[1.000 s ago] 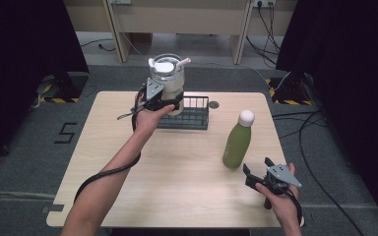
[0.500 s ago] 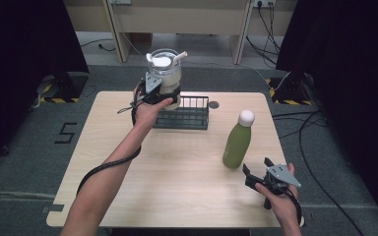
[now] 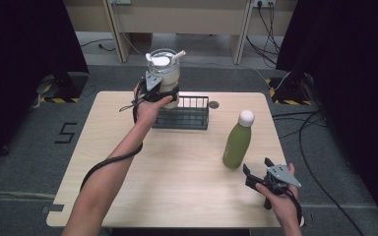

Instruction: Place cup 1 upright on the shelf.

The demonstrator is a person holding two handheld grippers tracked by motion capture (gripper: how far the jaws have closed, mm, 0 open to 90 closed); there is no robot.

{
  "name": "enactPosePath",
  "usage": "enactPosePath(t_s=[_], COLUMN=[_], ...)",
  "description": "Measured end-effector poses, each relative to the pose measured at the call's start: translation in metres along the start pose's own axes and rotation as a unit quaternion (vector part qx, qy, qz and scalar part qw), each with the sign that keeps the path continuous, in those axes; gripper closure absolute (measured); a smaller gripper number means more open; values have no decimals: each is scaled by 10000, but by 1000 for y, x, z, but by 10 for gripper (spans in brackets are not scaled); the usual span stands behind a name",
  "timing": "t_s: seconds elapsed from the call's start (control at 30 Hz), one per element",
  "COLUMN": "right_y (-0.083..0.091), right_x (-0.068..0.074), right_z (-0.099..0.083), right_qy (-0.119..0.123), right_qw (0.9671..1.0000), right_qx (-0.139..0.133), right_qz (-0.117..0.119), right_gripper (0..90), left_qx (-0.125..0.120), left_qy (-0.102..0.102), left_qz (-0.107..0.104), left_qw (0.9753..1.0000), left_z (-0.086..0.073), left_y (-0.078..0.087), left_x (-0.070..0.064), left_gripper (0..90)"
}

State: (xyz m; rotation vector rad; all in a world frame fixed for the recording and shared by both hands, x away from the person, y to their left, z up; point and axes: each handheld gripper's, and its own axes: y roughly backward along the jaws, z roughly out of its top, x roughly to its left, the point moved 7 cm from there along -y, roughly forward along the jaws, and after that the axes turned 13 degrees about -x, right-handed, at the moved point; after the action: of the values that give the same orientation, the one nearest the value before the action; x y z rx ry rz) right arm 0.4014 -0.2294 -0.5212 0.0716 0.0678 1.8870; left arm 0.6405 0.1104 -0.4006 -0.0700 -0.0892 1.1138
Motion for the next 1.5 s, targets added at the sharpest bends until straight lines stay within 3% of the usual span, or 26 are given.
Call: enactPosePath(t_s=[0.43, 0.5, 0.77, 0.83, 0.93, 0.97, 1.2, 1.23, 1.3, 1.5], right_y=[0, 0, -1, -1, -1, -1, -1, -1, -1, -1], right_x=[0, 0, 0, 0, 1, 1, 1, 2, 2, 3], right_z=[-1, -1, -2, -2, -2, -2, -3, -3, -3, -3], right_qy=[-6, 0, 16, 11, 11, 7, 11, 11, 6, -18], right_qw=[10000, 10000, 10000, 10000, 10000, 10000, 10000, 10000, 10000, 10000], right_qx=[7, 10, 10, 10, 35, 36, 34, 38, 40, 52], right_qz=[-2, 8, 10, 7, 10, 13, 27, 29, 35, 30], right_gripper=[148, 148, 148, 148, 148, 148, 148, 148, 148, 148], left_qx=[90, 20, 175, 109, 205, 139, 291, 238, 358, 456], left_qy=[5, 90, -16, 88, -18, 52, -49, 30, -46, 17], left_qz=[83, 108, 98, 120, 110, 130, 116, 131, 113, 142], left_qw=[9999, 9999, 9998, 9998, 9997, 9998, 9995, 9996, 9993, 9989], left_z=[-7, -8, -16, -16, -19, -19, -29, -30, -36, -47], left_y=[-3, -4, -2, -3, -1, -2, 2, 2, 4, 3], left_x=[7, 5, 7, 6, 7, 6, 8, 6, 7, 7], left_gripper=[98, 98, 98, 98, 98, 98, 98, 98, 98, 98])
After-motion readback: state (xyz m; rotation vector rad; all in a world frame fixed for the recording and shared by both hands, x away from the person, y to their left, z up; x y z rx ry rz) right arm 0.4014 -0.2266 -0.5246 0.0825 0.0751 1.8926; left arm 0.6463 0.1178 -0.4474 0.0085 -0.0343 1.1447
